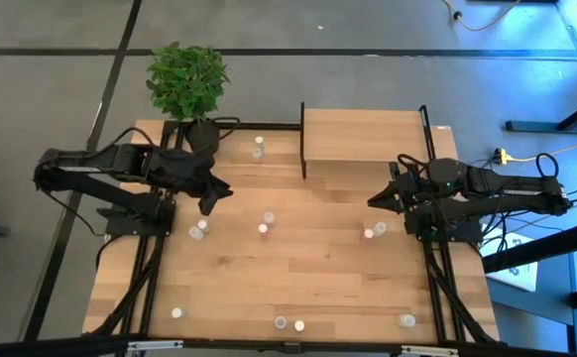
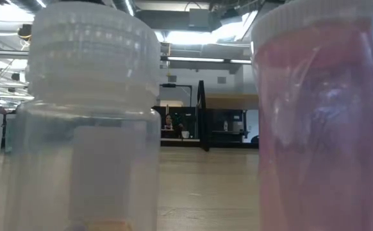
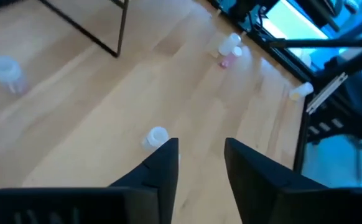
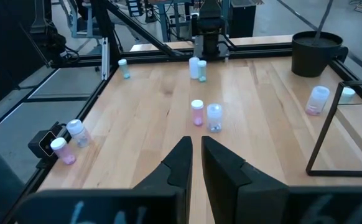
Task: Pick and place medicine bottles onto shelf by color
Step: Put the top left pink pill bottle on the shelf
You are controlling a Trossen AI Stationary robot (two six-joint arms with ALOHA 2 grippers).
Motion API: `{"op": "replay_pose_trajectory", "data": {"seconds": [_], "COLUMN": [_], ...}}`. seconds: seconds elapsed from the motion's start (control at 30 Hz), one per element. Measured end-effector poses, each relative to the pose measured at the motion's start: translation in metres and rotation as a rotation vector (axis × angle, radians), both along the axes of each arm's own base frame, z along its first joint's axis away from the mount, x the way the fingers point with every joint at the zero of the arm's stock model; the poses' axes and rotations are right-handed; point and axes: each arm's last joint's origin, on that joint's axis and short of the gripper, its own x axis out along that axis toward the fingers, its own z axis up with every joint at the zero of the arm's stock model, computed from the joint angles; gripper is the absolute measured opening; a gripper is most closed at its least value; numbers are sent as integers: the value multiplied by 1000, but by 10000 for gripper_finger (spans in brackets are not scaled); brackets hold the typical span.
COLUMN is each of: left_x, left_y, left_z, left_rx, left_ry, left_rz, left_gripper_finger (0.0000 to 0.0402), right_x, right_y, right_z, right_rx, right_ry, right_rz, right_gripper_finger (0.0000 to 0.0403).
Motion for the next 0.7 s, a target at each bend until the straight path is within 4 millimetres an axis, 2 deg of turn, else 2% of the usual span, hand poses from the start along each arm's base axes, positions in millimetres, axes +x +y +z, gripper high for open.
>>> {"op": "replay_pose_trajectory", "data": {"seconds": [0.2, 0.43, 0.7], "left_x": [11, 22, 30], "left_y": [-1, -3, -16], "left_z": [-7, -14, -20], "left_rx": [-128, -102, -78], "left_ry": [30, 71, 104], "left_rz": [104, 80, 17], "left_gripper_finger": [129, 129, 128], "right_x": [0, 0, 0], "right_y": [0, 0, 0], "right_z": [0, 0, 0], "right_rx": [0, 0, -2], "right_ry": [3, 3, 2], "right_rz": [0, 0, -7], "right_gripper_finger": [39, 39, 39]}}
